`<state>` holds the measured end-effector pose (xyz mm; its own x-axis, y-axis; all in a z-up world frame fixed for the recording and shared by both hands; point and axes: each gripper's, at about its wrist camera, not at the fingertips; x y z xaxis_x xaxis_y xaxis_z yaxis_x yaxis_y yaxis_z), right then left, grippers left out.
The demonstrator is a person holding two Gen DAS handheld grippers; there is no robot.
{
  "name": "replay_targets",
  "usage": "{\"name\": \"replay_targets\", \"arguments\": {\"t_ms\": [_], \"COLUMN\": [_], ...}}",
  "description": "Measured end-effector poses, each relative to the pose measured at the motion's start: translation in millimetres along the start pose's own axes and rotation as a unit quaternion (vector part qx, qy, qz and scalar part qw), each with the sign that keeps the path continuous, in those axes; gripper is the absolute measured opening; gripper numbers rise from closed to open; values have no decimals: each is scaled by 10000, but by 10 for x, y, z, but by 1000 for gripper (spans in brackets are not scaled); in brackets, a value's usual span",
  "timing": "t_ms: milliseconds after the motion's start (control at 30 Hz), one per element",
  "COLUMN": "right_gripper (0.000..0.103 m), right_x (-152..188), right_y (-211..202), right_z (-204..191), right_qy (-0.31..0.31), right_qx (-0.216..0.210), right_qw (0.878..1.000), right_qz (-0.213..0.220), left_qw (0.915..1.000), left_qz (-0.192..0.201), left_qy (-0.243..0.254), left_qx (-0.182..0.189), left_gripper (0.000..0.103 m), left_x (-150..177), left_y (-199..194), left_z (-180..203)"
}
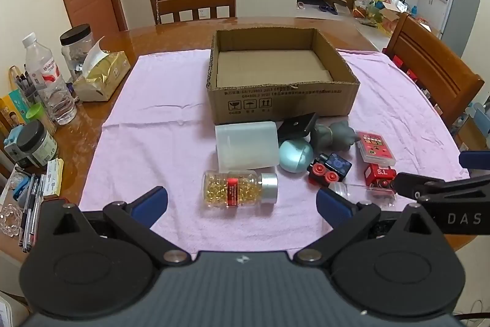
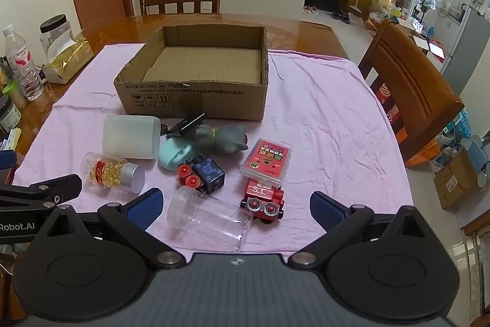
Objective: Organize rigid objects
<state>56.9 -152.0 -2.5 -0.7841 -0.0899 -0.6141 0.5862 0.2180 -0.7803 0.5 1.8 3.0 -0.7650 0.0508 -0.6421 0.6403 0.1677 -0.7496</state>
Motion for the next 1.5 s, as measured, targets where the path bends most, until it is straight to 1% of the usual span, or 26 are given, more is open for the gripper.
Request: {"name": "replay_targets", "arguments": {"t_ms": [433, 1500], "right_gripper": [103, 103], "right_x": [-15, -47], "right_y": [-37, -54], "right_z": [-8, 101], "right_qy": [-36, -103], "right_qx": [5, -51], "right_qw": [10000, 9999], "right_qz": [-5, 84], "left_qw": [10000, 9999], "left_qz": [-31, 70], "left_qy": [1, 106], "left_qx": [-13, -49], "left_gripper": [102, 102], "left_x": [-13, -79], "left_y": [-27, -101], "left_z": [10, 115]}}
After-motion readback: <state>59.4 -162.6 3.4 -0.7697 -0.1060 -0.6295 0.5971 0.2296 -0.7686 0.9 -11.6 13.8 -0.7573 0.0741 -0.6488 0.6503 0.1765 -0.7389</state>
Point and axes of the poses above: each gripper's, at about its wrist camera, not at the fingertips, and y roughly the way its jaws point, z to its right, x to its underside, and after that the axes turned 10 degrees about -x, right-handed
